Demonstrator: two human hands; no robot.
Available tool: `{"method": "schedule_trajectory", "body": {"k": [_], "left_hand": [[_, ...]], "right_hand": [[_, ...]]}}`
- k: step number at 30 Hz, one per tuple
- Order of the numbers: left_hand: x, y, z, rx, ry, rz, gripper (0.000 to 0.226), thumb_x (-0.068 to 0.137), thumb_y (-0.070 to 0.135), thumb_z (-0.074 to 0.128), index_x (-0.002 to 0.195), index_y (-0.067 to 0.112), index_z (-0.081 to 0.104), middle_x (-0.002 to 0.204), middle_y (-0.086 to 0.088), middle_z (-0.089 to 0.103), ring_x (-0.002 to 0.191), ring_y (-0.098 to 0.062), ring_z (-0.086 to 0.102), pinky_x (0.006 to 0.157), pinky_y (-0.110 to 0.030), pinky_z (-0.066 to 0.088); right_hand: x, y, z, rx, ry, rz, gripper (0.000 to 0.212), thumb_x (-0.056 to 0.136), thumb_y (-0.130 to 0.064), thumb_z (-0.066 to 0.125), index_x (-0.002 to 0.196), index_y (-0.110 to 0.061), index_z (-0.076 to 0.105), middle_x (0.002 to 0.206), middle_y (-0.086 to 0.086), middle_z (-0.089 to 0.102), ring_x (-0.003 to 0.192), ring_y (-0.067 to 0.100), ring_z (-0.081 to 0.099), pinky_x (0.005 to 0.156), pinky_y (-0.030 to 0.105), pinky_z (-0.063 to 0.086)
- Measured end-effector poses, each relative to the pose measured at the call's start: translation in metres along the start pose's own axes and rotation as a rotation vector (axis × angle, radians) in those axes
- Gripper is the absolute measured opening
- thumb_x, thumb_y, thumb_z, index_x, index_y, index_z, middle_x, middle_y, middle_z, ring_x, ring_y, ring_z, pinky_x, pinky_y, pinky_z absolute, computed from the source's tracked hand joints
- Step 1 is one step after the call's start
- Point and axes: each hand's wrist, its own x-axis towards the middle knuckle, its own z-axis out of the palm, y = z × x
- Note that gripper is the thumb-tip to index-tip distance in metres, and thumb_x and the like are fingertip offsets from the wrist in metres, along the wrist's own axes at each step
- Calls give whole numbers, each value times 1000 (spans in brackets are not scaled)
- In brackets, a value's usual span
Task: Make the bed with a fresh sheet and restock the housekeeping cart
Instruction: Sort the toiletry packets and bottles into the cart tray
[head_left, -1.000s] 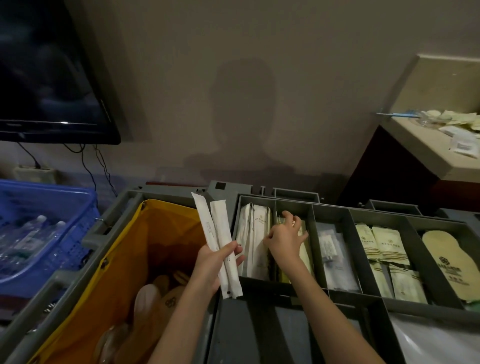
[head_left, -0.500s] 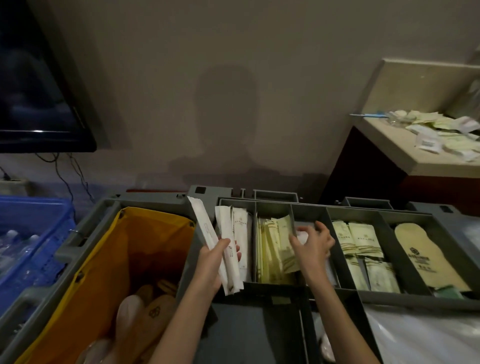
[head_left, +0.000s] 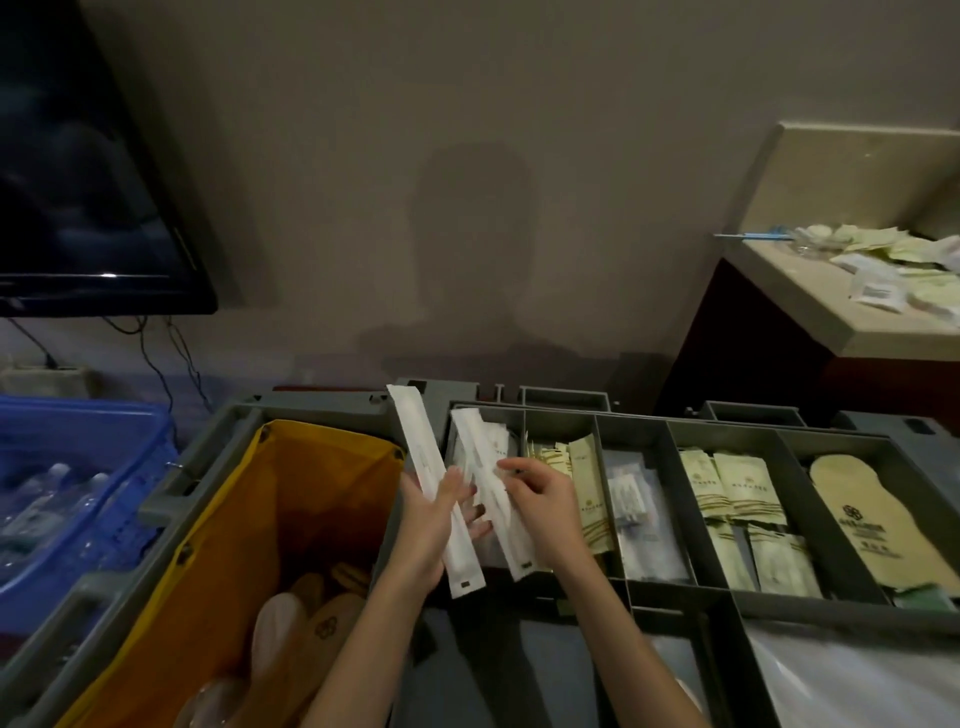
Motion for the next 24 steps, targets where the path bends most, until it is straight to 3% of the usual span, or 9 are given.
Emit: {"method": "schedule_trajectory", "body": {"k": [2, 4, 7, 9, 13, 17, 20, 24], "left_hand": [[-4, 6, -8, 41, 15, 71, 54, 95, 28, 52, 141, 30, 22, 120, -10, 54, 104, -29, 63, 75, -42, 59], [-6, 9, -13, 146, 41, 116, 44, 95, 30, 52, 134, 23, 32, 113, -3, 54, 99, -23, 63, 67, -34, 59], [-3, 11, -10, 297, 86, 130, 27, 97, 24, 51, 120, 21, 37, 100, 2, 52, 87, -18, 61, 57, -26, 57], [2, 12, -3, 413, 77, 164, 30, 97, 20, 50, 119, 23, 30, 101, 0, 51, 83, -21, 65, 58, -27, 56], [20, 7, 16, 614, 0, 221, 37, 94, 19, 55, 123, 20, 32, 122, -9, 54, 102, -25, 62, 85, -45, 55], [21, -2, 30, 788, 82, 341, 63, 94, 16, 56, 148, 11, 22, 151, -14, 32, 134, -29, 38, 106, -40, 38], [-10, -19, 34, 868, 87, 576, 56, 96, 11, 50, 148, 12, 27, 155, -9, 22, 140, -27, 29, 110, -37, 31], [-75, -63, 56, 1067, -295, 744, 55, 92, 9, 53, 144, 14, 35, 153, -11, 27, 143, -31, 20, 117, -46, 19]], "right_hand": [[8, 3, 1, -50, 52, -18, 19, 93, -17, 56, 106, -28, 65, 106, -11, 64, 94, 2, 61, 78, 21, 54], [13, 6, 1, -181, 46, -27, 20, 94, -20, 55, 111, -25, 64, 114, -8, 61, 108, 7, 58, 84, 20, 50], [11, 7, -5, -366, 106, -37, 27, 96, -24, 50, 121, -23, 61, 144, -1, 41, 137, 16, 32, 108, 34, 33], [2, 9, -13, -415, 139, -72, 28, 97, -24, 49, 123, -24, 59, 151, -2, 30, 141, 17, 20, 113, 36, 23], [-25, 20, -38, -476, 184, -74, 29, 97, -24, 50, 124, -23, 59, 152, 0, 29, 142, 17, 16, 114, 35, 18], [-69, 19, -71, -482, 253, -84, 30, 96, -26, 51, 125, -23, 57, 151, -1, 29, 142, 16, 17, 116, 44, 22], [-114, 20, -97, -641, 366, -140, 44, 92, -45, 38, 125, -24, 57, 147, 1, 39, 140, 21, 25, 114, 45, 24], [-190, 19, -133, -874, 537, -59, 61, 86, -52, 26, 132, -21, 53, 149, 2, 38, 141, 22, 26, 114, 47, 16]]}}
